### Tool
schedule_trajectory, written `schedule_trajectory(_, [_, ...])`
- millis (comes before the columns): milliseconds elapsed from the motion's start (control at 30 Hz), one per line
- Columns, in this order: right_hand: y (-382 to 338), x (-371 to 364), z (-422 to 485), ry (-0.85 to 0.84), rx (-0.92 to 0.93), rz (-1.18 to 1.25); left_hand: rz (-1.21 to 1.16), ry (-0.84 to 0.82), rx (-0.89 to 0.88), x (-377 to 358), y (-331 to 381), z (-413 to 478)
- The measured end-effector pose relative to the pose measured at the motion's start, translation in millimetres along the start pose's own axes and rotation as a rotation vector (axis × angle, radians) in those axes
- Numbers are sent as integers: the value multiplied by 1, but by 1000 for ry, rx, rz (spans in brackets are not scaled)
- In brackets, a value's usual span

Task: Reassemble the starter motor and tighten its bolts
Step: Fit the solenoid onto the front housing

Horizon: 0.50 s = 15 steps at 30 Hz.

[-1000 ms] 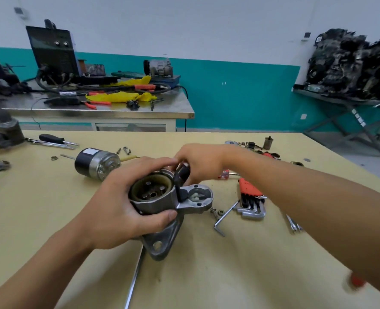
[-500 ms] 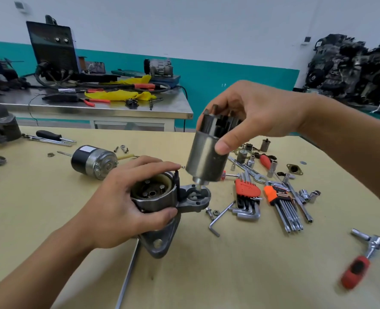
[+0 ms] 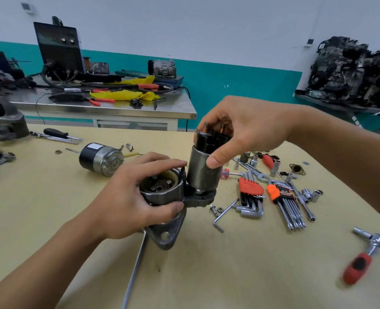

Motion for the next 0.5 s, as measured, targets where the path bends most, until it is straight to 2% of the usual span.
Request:
schedule_trajectory(133, [-1, -5, 3, 34, -11, -37, -18, 7, 15, 1, -2, 0])
schedule_trajectory(267, [4, -16, 0, 146, -28, 18, -34, 17, 15, 0, -1, 1])
schedule_trajectory(367, [13, -42, -8, 280, -53, 174, -47, 11, 9, -1, 0, 2])
schedule_trajectory(500, [22, -94, -17, 487, -97, 578, -5, 17, -27, -3, 3, 2])
Point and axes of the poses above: each hand's wrist, its own z-axis towards the middle knuckle, its own x-axis out of the back of the hand, y = z × x, the point moved 4 cm from there along z, towards the middle knuckle, and after that the axes turned 6 degrees about -z, right-handed, at the moved point
